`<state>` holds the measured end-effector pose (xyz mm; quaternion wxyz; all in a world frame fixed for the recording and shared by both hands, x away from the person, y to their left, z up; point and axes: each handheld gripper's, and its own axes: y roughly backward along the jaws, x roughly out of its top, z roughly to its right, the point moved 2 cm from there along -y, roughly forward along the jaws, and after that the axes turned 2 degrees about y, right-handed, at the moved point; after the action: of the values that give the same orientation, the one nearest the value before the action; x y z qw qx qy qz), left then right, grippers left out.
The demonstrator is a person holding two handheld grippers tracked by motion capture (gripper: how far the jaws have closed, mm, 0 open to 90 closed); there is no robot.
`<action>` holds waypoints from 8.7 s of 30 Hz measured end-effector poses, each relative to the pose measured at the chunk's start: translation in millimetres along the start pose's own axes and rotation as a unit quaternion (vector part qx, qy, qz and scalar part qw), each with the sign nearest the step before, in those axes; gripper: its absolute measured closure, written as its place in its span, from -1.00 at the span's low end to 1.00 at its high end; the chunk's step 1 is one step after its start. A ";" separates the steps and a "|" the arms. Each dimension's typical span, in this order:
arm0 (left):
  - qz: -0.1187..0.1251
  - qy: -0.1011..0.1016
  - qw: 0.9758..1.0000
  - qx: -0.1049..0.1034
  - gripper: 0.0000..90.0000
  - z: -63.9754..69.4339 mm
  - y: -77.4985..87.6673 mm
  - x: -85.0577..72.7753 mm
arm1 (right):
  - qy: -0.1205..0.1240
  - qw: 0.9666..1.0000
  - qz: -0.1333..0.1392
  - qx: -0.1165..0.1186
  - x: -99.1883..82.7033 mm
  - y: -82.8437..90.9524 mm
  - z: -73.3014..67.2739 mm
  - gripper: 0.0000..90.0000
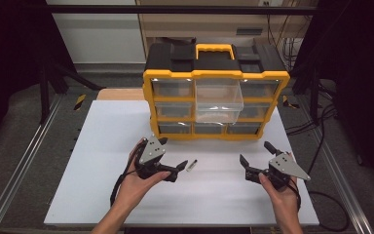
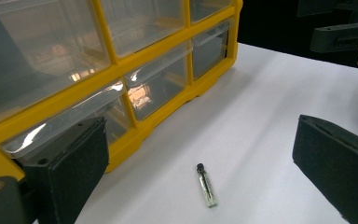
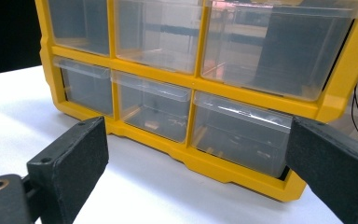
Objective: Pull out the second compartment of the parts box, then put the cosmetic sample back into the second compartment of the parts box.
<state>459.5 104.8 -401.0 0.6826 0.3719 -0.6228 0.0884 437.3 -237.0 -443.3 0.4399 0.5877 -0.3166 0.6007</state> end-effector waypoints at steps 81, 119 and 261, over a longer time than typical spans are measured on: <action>-0.246 0.057 0.967 -0.017 0.40 10.1 -99.9 -36.0 | 0.011 0.999 -0.035 0.009 -5.6 -6.6 -4.1 -0.87; -0.230 0.123 0.965 -0.043 0.80 -13.8 -67.1 -27.3 | 0.015 0.999 -0.036 0.014 -5.3 -6.9 -6.4 -0.88; -0.025 -0.010 1.000 -0.014 0.80 -20.6 32.2 187.4 | 0.010 0.999 -0.036 0.016 -5.4 -6.5 -6.2 -0.88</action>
<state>496.0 76.1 -215.5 0.6834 0.3790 -0.6212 0.0587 440.1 -229.6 -450.1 0.4551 0.6000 -0.2814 0.5948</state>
